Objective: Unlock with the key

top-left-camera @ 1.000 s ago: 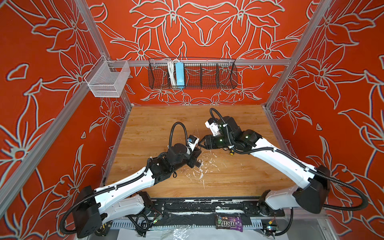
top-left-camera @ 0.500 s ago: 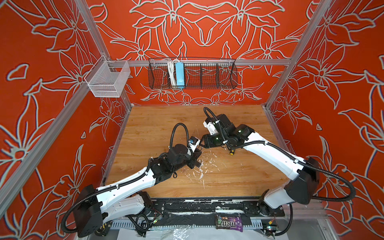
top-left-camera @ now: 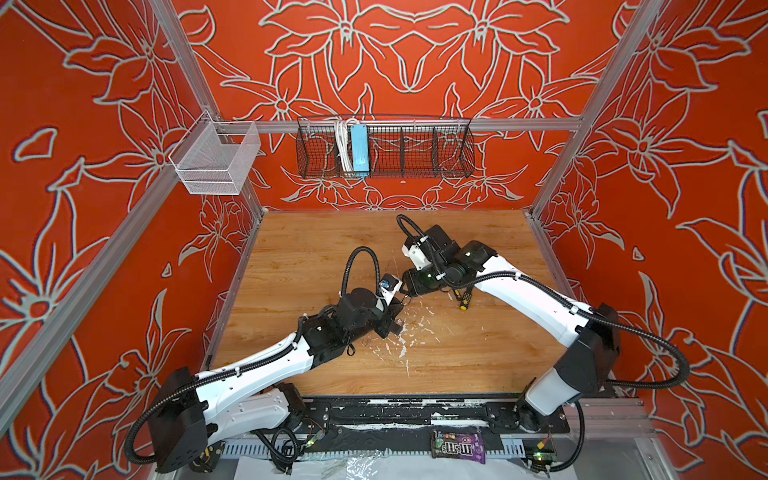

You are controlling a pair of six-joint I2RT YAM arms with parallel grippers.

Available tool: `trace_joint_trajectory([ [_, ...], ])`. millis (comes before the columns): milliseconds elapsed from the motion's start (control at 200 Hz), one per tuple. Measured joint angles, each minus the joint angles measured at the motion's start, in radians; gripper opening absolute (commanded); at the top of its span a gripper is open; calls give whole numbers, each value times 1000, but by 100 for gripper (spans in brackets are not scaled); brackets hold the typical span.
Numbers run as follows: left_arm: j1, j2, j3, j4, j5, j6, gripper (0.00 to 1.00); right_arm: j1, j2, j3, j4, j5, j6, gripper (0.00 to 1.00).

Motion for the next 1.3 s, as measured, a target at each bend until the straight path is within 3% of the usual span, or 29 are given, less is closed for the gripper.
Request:
trace_joint_trajectory([
  [305,0,6,0,2,-4,-8,0,-24,-29,-50,1,-16,-27,52],
  [600,6,6,0,8,-21,-28,0,-84,-193,-234,88,-153,-11,52],
  [745,15,11,9,-15,-39,-53,0,-129,-262,-298,126,-162,-10,51],
  [1036,117,117,197,-265,-89,-231,0,-132,-404,-514,223,-150,-3,51],
  [1301,238,270,284,-443,-38,-395,0,-107,-435,-686,337,-138,54,52],
])
